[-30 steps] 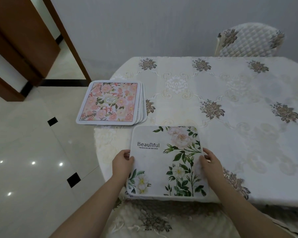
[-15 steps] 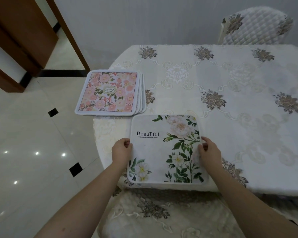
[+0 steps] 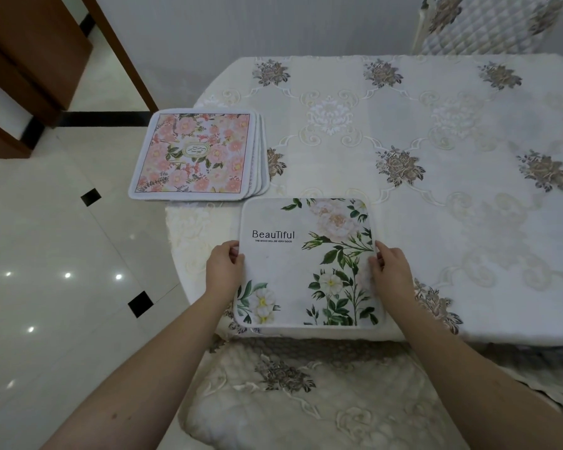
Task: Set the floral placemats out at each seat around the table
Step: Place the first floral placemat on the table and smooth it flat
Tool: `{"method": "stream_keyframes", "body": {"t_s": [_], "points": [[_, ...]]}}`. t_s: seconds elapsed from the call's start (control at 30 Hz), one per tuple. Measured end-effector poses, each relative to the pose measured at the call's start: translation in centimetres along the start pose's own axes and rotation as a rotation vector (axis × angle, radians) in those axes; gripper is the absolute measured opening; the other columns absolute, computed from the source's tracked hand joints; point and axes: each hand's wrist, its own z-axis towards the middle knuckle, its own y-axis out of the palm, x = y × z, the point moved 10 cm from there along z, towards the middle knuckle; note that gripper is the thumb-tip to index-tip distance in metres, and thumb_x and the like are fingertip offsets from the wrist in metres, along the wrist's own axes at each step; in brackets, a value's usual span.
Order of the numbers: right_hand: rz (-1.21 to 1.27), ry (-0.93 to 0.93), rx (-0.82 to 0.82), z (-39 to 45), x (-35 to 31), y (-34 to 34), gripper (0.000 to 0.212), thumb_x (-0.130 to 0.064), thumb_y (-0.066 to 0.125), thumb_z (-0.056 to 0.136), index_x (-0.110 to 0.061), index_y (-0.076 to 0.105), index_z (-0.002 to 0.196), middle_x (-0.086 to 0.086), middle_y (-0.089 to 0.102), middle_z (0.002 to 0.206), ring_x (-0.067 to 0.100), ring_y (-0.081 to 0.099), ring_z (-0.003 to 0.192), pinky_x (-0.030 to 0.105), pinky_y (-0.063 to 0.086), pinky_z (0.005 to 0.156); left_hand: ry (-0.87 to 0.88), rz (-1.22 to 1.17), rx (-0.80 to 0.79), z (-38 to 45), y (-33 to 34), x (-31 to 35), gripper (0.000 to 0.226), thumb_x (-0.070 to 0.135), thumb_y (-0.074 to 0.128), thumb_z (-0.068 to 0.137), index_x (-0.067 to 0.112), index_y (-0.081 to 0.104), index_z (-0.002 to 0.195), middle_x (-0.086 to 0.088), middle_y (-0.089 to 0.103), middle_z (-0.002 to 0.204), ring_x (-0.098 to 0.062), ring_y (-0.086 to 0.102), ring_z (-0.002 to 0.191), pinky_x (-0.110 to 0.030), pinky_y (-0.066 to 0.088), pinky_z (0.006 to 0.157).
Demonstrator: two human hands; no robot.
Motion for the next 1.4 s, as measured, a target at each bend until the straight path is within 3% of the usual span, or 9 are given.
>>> {"method": "stream_keyframes", "body": {"t_s": [0.13,0.2,0.3,0.43,0.53,0.7,0.87,1.2,1.4], "points": [[-0.126,-0.040,0.071,-0.4,-0.4,-0.6,0.040,-0.013,0.059,0.095,-0.014,0.057,0.136,0.015,0.054,0.120,0.031,0.053,0.104,0.045,0.045,0.092,-0.001,0.025,0.035,-0.4,0.1,-0.1,0.038,0.012,0.062,0.093,0.007,0.058,0.131,-0.013,0.053,0.120,-0.028,0.054,0.109,-0.037,0.044,0.099],[-0.146,-0.044,0.086,-0.3,-1.0,-0.4,0.041,-0.015,0.057,0.096,-0.013,0.055,0.136,0.014,0.053,0.125,0.031,0.050,0.110,0.046,0.041,0.096,0.004,0.066,0.104,-0.6,-0.4,0.1,0.043,0.017,0.062,0.093,0.008,0.055,0.135,-0.015,0.051,0.127,-0.031,0.049,0.116,-0.041,0.039,0.100],[-0.123,-0.094,0.082,0.3,-3.0,0.4,0.041,-0.017,0.052,0.098,-0.013,0.052,0.140,0.010,0.051,0.135,0.027,0.045,0.123,0.042,0.033,0.105,0.160,0.150,0.168,-0.6,-0.4,2.6,0.041,0.016,0.060,0.094,0.008,0.056,0.134,-0.016,0.054,0.130,-0.034,0.049,0.119,-0.044,0.038,0.098],[-0.130,-0.239,0.027,1.7,-7.8,2.7,0.047,-0.017,0.049,0.100,-0.011,0.044,0.146,0.010,0.046,0.147,0.026,0.039,0.137,0.044,0.029,0.115,0.450,0.280,0.041,0.2,2.8,7.5,0.046,0.018,0.053,0.098,0.008,0.049,0.143,-0.012,0.049,0.146,-0.030,0.041,0.138,-0.047,0.031,0.113],[-0.198,-0.317,-0.059,2.7,-10.9,6.0,0.051,-0.020,0.041,0.103,-0.013,0.033,0.152,0.008,0.034,0.157,0.024,0.027,0.146,0.045,0.019,0.121,0.555,0.412,-0.110,1.8,6.6,9.9,0.054,0.023,0.039,0.104,0.012,0.030,0.155,-0.006,0.029,0.162,-0.022,0.018,0.152,-0.038,0.009,0.122],[-0.296,-0.353,-0.107,5.3,-13.8,10.3,0.053,-0.023,0.030,0.105,-0.014,0.020,0.156,0.004,0.017,0.164,0.017,0.009,0.152,0.035,0.000,0.121,0.658,0.609,-0.206,4.8,10.4,11.5,0.056,0.026,0.028,0.106,0.016,0.012,0.159,0.000,0.007,0.168,-0.014,-0.001,0.154,-0.033,-0.005,0.123],[-0.428,-0.382,-0.086,6.4,-13.2,12.2,0.057,-0.031,0.026,0.105,-0.015,0.013,0.158,0.002,0.008,0.166,0.015,0.002,0.153,0.034,-0.007,0.121,0.689,0.646,-0.220,5.2,12.1,10.4,0.057,0.034,0.024,0.107,0.020,0.006,0.159,0.004,0.001,0.167,-0.011,-0.002,0.154,-0.034,-0.005,0.124],[-0.414,-0.326,-0.093,6.6,-11.8,11.9,0.059,-0.044,0.025,0.102,-0.028,0.013,0.158,-0.003,0.006,0.166,0.013,-0.001,0.152,0.046,-0.005,0.122,0.642,0.627,-0.185,5.4,11.7,9.8,0.057,0.041,0.024,0.106,0.029,0.005,0.158,0.009,0.000,0.166,-0.010,-0.001,0.154,-0.035,-0.006,0.124],[-0.435,-0.293,-0.045,6.5,-10.2,9.8,0.066,-0.053,0.030,0.098,-0.027,0.015,0.158,-0.001,0.011,0.166,0.015,0.005,0.153,0.048,0.001,0.123,0.609,0.649,-0.210,5.6,11.7,9.3,0.061,0.050,0.026,0.103,0.036,0.007,0.159,0.007,0.001,0.168,-0.013,-0.002,0.154,-0.038,-0.005,0.124]]}}
